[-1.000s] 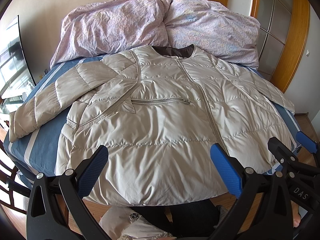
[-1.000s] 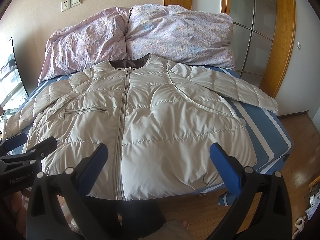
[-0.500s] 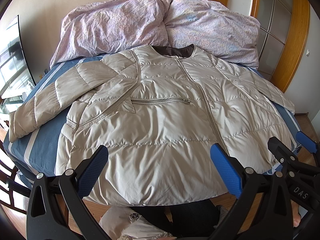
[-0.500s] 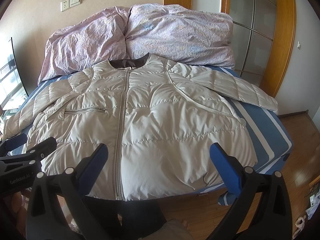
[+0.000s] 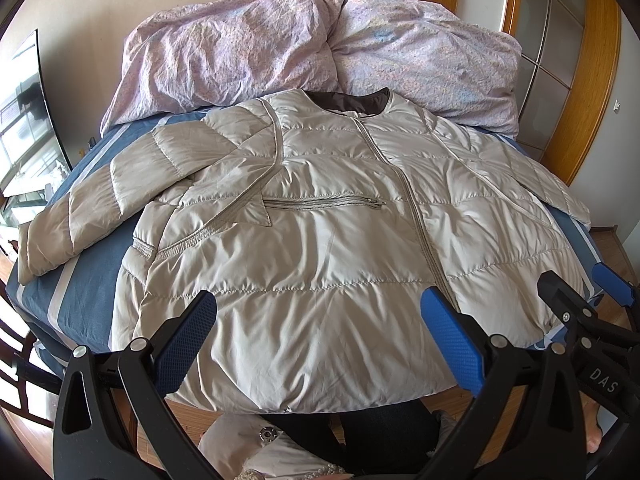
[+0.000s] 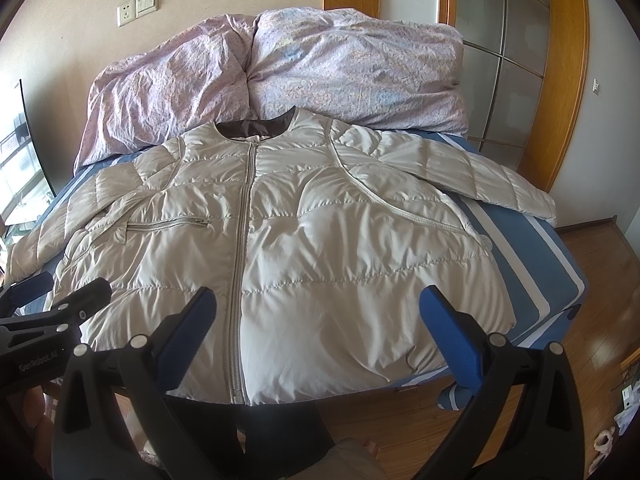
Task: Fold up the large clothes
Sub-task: 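Reach the right tool to the jacket sleeve cuff and grasp it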
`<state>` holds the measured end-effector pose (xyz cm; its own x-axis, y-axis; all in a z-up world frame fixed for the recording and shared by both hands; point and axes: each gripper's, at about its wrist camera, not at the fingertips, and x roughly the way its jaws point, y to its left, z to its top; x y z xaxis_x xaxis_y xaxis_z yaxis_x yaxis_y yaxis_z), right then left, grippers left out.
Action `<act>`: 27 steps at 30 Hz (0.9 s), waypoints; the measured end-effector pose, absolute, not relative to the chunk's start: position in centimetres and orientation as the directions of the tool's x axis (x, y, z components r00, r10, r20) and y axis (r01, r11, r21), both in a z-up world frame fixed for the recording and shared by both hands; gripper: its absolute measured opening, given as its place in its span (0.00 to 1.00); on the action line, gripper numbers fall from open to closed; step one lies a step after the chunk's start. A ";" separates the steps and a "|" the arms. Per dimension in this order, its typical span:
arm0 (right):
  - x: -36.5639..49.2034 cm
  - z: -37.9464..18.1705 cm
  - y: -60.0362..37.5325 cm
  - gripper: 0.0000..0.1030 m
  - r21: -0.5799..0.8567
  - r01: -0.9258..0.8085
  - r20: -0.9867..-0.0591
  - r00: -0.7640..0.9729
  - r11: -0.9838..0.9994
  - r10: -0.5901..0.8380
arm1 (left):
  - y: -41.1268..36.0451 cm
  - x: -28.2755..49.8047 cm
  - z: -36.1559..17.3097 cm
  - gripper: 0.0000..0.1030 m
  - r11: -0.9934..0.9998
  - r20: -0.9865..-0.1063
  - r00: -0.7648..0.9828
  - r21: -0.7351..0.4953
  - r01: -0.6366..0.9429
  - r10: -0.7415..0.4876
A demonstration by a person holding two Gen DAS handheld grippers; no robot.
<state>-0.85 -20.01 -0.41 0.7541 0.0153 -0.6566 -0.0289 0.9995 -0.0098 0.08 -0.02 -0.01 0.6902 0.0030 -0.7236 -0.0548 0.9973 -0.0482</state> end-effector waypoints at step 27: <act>13.5 -3.3 -48.0 0.98 0.648 0.373 -0.612 0.774 0.664 0.162 | 0.8 13.3 1.9 0.99 0.997 -0.762 0.645 -0.069 0.018 -0.064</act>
